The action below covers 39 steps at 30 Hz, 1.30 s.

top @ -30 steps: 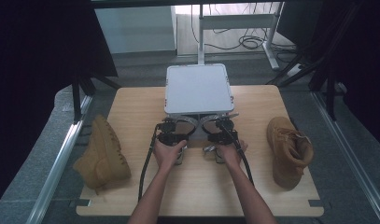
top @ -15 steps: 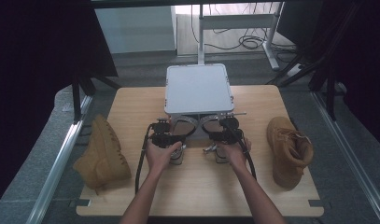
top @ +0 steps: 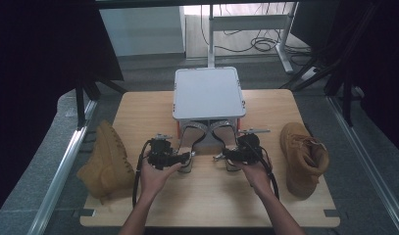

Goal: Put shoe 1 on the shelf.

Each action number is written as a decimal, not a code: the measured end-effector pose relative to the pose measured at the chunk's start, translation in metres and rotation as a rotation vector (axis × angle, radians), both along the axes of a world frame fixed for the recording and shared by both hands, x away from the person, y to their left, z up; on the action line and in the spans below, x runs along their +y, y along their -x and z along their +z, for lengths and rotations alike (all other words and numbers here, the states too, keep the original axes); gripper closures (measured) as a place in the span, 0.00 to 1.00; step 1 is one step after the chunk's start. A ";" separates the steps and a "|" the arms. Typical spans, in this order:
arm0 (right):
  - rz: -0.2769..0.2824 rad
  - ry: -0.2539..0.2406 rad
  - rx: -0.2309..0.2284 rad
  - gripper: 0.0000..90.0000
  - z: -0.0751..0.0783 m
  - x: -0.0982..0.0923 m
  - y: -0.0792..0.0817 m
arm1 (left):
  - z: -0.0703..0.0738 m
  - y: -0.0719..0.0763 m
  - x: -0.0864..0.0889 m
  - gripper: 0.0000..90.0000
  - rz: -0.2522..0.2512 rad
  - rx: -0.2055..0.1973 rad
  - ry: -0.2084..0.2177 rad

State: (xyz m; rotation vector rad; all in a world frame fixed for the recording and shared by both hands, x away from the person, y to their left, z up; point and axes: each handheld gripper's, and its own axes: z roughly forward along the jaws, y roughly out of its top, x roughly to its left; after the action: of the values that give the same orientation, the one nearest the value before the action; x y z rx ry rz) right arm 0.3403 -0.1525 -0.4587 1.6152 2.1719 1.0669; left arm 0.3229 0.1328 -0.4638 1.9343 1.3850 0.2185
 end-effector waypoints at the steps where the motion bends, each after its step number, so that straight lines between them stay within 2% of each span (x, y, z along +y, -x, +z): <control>1: 0.007 0.001 -0.004 0.35 -0.002 -0.001 0.003 | 0.000 0.003 0.001 0.30 -0.002 -0.001 0.001; 10: 0.029 0.005 -0.037 0.33 -0.012 -0.011 0.026 | -0.007 0.029 0.010 0.27 -0.028 -0.008 0.001; 15: 0.033 0.012 -0.038 0.33 -0.019 -0.014 0.033 | -0.016 0.041 0.015 0.27 -0.013 -0.013 -0.015; 17: 0.031 0.009 -0.038 0.33 -0.022 -0.014 0.035 | -0.021 0.045 0.021 0.27 0.009 -0.015 -0.014; 20: 0.030 0.014 -0.037 0.33 -0.025 -0.015 0.037 | -0.030 0.047 0.022 0.27 0.010 0.006 -0.020; 22: 0.027 0.014 -0.036 0.33 -0.027 -0.016 0.037 | -0.038 0.046 0.019 0.27 0.011 0.025 -0.026; 26: 0.022 0.016 -0.034 0.33 -0.031 -0.016 0.037 | -0.048 0.038 0.010 0.27 0.020 0.029 -0.020; 30: 0.021 0.019 -0.023 0.32 -0.036 -0.017 0.036 | -0.050 0.028 0.001 0.28 0.035 0.000 -0.030; 34: 0.025 0.026 -0.021 0.32 -0.041 -0.015 0.033 | -0.050 0.019 -0.006 0.30 0.052 -0.010 -0.035; 39: 0.026 0.045 -0.022 0.31 -0.044 -0.011 0.030 | -0.051 0.012 -0.013 0.31 0.059 -0.002 -0.049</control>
State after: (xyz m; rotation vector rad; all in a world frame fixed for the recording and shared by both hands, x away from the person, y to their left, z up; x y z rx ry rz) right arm 0.3099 -0.1633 -0.5031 1.5532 2.1920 1.0307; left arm 0.3108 0.1202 -0.5146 1.9339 1.4487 0.2843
